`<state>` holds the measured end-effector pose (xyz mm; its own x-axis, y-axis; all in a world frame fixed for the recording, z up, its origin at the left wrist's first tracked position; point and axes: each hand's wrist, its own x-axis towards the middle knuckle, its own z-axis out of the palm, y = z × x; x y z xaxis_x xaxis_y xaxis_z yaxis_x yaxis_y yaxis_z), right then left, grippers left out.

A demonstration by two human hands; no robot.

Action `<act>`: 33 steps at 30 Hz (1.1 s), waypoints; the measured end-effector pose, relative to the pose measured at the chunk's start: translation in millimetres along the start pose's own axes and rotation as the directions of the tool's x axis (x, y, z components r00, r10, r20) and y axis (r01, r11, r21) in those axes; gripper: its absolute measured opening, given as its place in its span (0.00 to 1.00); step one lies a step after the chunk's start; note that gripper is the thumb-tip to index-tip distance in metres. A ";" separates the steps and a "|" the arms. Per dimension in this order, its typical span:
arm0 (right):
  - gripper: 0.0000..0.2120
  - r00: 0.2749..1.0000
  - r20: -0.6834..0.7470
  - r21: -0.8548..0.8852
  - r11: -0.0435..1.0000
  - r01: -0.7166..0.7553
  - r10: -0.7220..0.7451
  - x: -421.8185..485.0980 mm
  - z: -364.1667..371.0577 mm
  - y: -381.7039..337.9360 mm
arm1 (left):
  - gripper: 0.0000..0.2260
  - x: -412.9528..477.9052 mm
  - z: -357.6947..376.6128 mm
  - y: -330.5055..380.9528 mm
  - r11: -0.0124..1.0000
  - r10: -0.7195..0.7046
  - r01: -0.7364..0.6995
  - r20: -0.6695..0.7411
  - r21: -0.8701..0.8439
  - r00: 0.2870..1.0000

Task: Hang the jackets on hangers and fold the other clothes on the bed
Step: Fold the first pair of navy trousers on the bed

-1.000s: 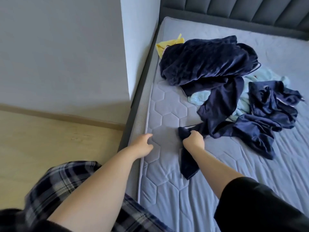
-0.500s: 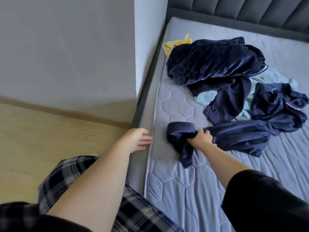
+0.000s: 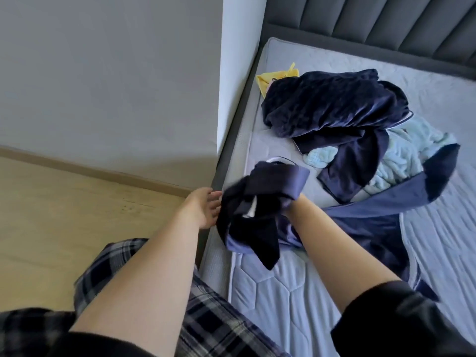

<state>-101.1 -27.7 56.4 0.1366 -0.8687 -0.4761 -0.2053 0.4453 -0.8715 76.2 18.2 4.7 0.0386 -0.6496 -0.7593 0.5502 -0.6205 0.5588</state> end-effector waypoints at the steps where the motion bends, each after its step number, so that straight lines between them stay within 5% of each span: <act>1: 0.15 0.994 -0.098 -0.312 0.950 0.021 -0.054 14.0 -6.8 9.3 | 0.14 1.6 -2.6 -0.4 1.000 -0.003 0.003 -0.025 0.011 1.000; 3: 0.24 0.980 -0.188 -0.809 0.576 -0.116 -0.067 17.6 -22.8 28.2 | 0.15 2.0 -11.9 -3.5 0.995 -0.005 0.008 -0.037 0.095 0.999; 5: 0.35 0.968 -0.242 -0.892 0.377 -0.249 0.066 19.5 -38.4 56.3 | 0.17 1.4 -13.4 -6.8 0.983 -0.009 0.017 -0.041 0.182 0.999; 7: 0.35 0.950 -0.286 -0.850 0.425 -0.311 0.124 15.5 -42.1 81.8 | 0.18 -0.2 -10.1 -7.9 0.977 -0.014 0.018 -0.020 0.212 1.000; 9: 0.26 0.949 -0.314 -0.833 0.473 -0.286 0.020 14.4 -41.2 93.7 | 0.17 -4.3 -4.4 -7.6 0.973 -0.019 0.020 -0.009 0.231 1.000; 12: 0.17 0.962 -0.274 -0.710 0.678 -0.187 -0.021 13.6 -33.6 80.3 | 0.16 -9.5 6.1 -10.1 0.986 0.009 -0.005 -0.020 0.169 1.000; 15: 0.09 0.984 -0.174 -0.182 0.980 -0.076 0.045 9.7 -15.5 37.2 | 0.10 -10.0 10.6 -4.6 0.989 0.148 -0.145 -0.185 0.027 0.972; 17: 0.05 0.993 -0.107 0.058 0.997 0.053 -0.047 4.6 -1.2 -8.4 | 0.09 -9.5 10.8 2.8 0.963 0.227 -0.252 -0.215 -0.094 0.950; 20: 0.04 0.953 -0.176 0.286 0.914 0.289 -0.246 0.1 12.1 -70.3 | 0.12 -14.8 11.2 6.7 0.924 0.314 -0.312 -0.030 -0.221 0.949; 22: 0.09 0.903 -0.274 0.152 0.912 0.381 -0.331 4.9 12.4 -87.1 | 0.11 -17.5 10.8 4.8 0.929 0.346 -0.336 0.045 -0.152 0.937; 24: 0.14 0.858 -0.367 -0.115 0.932 0.343 -0.361 14.5 6.9 -77.0 | 0.10 -16.3 8.7 1.4 0.942 0.335 -0.332 0.063 -0.052 0.940; 27: 0.16 0.862 -0.384 -0.230 0.938 0.258 -0.331 13.7 1.0 -29.3 | 0.15 -11.9 4.8 -4.1 0.938 0.294 -0.299 0.057 0.176 0.954; 33: 0.20 0.993 0.059 -0.231 0.966 0.112 -0.101 -16.5 17.3 83.3 | 0.15 -19.2 13.0 -11.0 0.828 0.275 -0.247 0.020 0.503 0.961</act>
<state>-103.6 27.5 -10.4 0.2140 -0.8949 -0.3915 -0.4072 0.2826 -0.8685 58.6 31.8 17.4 0.1719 -0.8035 -0.5700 0.0263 -0.5747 0.8180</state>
